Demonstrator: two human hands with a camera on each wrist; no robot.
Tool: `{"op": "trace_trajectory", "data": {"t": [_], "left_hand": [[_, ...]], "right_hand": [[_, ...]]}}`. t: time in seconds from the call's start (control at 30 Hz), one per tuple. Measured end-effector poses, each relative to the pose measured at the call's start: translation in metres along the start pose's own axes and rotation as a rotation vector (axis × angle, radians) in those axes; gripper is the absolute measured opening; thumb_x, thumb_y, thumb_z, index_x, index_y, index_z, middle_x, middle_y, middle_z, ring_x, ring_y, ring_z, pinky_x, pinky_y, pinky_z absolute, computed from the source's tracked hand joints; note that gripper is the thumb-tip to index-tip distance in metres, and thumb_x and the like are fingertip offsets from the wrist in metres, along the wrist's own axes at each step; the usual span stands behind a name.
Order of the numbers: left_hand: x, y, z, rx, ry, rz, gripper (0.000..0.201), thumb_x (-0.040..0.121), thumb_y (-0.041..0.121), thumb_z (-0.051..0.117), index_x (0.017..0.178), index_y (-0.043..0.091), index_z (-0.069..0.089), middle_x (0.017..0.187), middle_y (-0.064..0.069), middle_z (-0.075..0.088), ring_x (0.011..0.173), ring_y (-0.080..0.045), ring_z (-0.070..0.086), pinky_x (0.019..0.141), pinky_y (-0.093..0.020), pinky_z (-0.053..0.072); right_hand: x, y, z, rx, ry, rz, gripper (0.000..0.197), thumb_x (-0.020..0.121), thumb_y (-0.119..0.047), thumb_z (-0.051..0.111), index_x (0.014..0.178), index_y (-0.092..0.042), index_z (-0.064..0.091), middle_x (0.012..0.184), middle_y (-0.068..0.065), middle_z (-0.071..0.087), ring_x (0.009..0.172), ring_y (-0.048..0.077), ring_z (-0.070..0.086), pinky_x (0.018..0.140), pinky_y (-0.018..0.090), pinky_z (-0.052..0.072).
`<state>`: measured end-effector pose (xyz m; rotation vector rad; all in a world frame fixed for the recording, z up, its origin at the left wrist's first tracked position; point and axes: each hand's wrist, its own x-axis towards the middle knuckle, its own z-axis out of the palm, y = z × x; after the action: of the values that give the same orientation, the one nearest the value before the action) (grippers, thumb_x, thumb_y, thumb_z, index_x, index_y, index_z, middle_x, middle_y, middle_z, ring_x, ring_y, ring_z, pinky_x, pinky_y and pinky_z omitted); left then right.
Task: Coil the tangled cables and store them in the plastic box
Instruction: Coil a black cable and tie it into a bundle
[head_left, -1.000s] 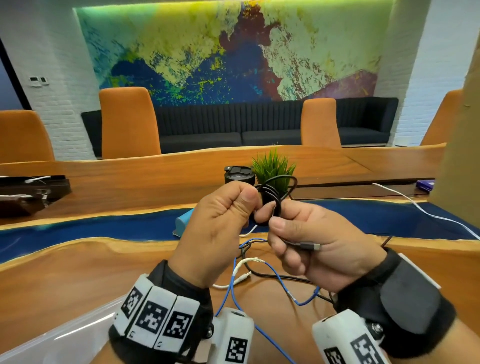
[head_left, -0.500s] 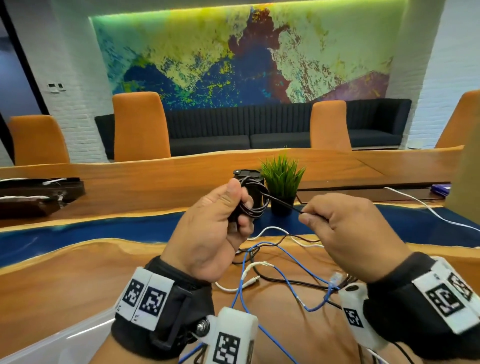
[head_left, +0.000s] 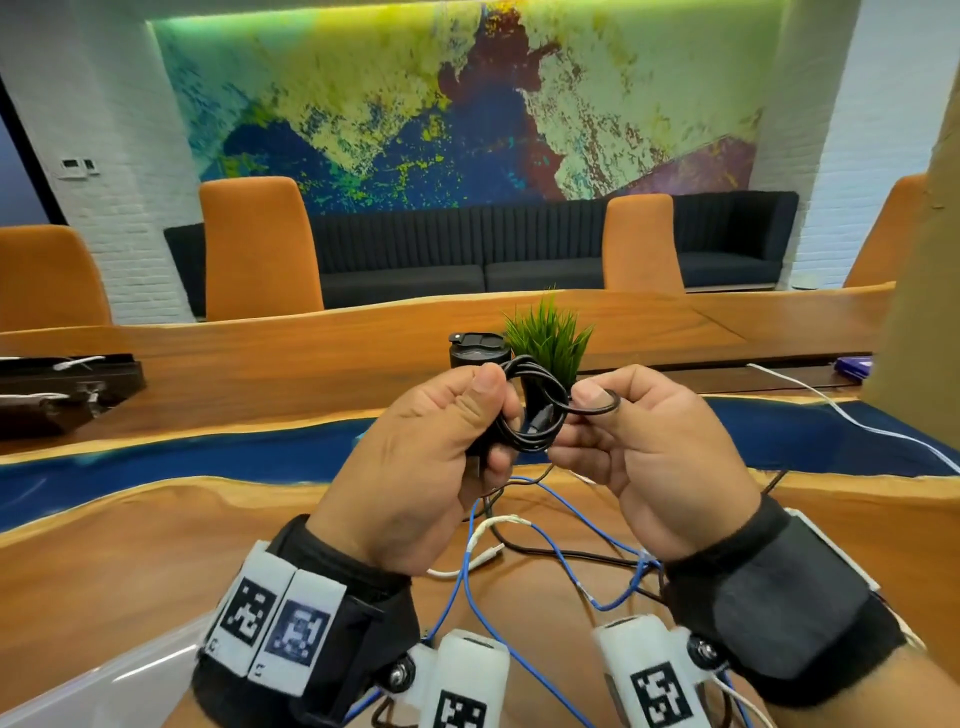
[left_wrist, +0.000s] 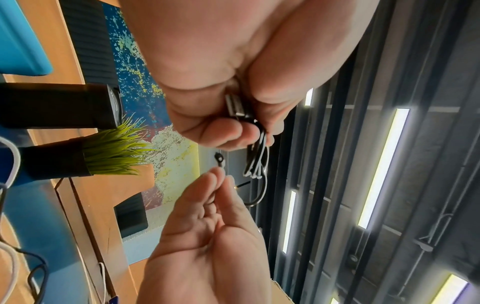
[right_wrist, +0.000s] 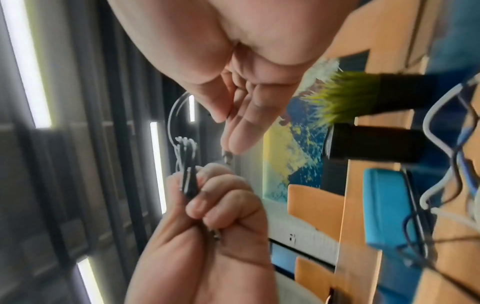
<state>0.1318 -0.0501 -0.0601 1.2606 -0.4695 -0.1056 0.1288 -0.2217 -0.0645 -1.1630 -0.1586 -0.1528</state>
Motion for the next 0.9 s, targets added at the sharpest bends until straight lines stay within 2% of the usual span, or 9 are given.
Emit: {"op": "trace_trajectory", "data": {"t": [0.2,0.4,0.5,0.57,0.63,0.7,0.8,0.87,0.9], "left_hand": [[-0.002,0.002,0.001,0.065,0.014,0.029,0.028,0.084,0.042,0.056,0.071,0.018,0.064,0.075,-0.001,0.058,0.058,-0.009,0.042,0.055,-0.018,0.039],[-0.002,-0.003,0.004,0.129,-0.013,0.099,0.031,0.09,0.039,0.052,0.078,0.012,0.06,0.075,-0.001,0.063,0.066,-0.009,0.054,0.059,-0.019,0.044],[-0.001,-0.003,0.006,0.121,0.008,0.179,0.035,0.088,0.049,0.056,0.08,0.015,0.061,0.082,-0.008,0.057,0.078,-0.028,0.048,0.072,-0.037,0.044],[-0.002,-0.002,0.01,0.107,0.038,0.225,0.035,0.085,0.051,0.055,0.08,0.016,0.061,0.079,-0.005,0.056,0.073,-0.029,0.045,0.066,-0.038,0.042],[-0.002,-0.003,0.013,0.114,0.067,0.26,0.034,0.09,0.046,0.053,0.081,0.014,0.059,0.078,-0.005,0.056,0.059,-0.018,0.049,0.052,-0.023,0.044],[-0.002,-0.006,0.015,0.146,0.073,0.288,0.032,0.096,0.04,0.051,0.083,0.012,0.059,0.073,-0.007,0.055,0.052,-0.009,0.05,0.047,-0.018,0.044],[0.0,-0.011,0.013,0.254,0.129,0.367,0.032,0.095,0.04,0.048,0.084,0.014,0.062,0.079,-0.007,0.062,0.073,-0.019,0.06,0.067,-0.033,0.053],[0.002,-0.013,0.01,0.227,0.178,0.397,0.034,0.094,0.045,0.049,0.082,0.016,0.063,0.083,-0.004,0.064,0.083,-0.023,0.06,0.08,-0.044,0.051],[0.003,-0.013,0.009,0.185,0.206,0.398,0.034,0.093,0.046,0.05,0.08,0.018,0.064,0.081,-0.002,0.063,0.082,-0.021,0.059,0.082,-0.043,0.051]], "right_hand": [[-0.002,0.008,0.008,0.247,-0.025,0.218,0.007,0.09,-0.012,0.057,0.086,-0.01,0.061,0.067,0.006,0.065,0.052,0.011,0.062,0.045,0.023,0.052],[-0.006,0.011,0.006,0.329,-0.243,0.363,0.015,0.069,-0.03,0.074,0.079,-0.018,0.073,0.081,0.001,0.063,0.065,0.01,0.052,0.051,0.022,0.04],[-0.008,0.015,0.002,0.399,-0.455,0.376,0.038,0.063,-0.03,0.085,0.095,-0.016,0.069,0.093,0.005,0.058,0.074,0.016,0.052,0.063,0.03,0.038],[-0.009,0.017,0.0,0.461,-0.585,0.365,0.043,0.071,-0.027,0.078,0.108,-0.013,0.06,0.099,0.01,0.052,0.082,0.022,0.052,0.068,0.035,0.038],[-0.012,0.015,0.001,0.469,-0.672,0.346,0.041,0.077,-0.028,0.075,0.111,-0.014,0.057,0.102,0.013,0.053,0.088,0.026,0.055,0.072,0.038,0.045],[-0.015,0.009,0.006,0.425,-0.647,0.343,0.032,0.079,-0.027,0.076,0.107,-0.016,0.064,0.094,0.012,0.062,0.081,0.025,0.064,0.068,0.036,0.054],[-0.018,0.001,0.014,0.362,-0.417,0.341,0.014,0.077,-0.019,0.07,0.09,-0.017,0.074,0.072,0.006,0.063,0.055,0.013,0.062,0.05,0.025,0.053],[-0.019,-0.001,0.015,0.293,-0.337,0.301,0.017,0.077,-0.014,0.064,0.093,-0.016,0.069,0.068,0.007,0.063,0.049,0.01,0.058,0.046,0.022,0.052],[-0.019,0.0,0.014,0.23,-0.339,0.284,0.018,0.077,-0.011,0.065,0.095,-0.015,0.066,0.068,0.009,0.064,0.049,0.011,0.059,0.046,0.023,0.051]]}}
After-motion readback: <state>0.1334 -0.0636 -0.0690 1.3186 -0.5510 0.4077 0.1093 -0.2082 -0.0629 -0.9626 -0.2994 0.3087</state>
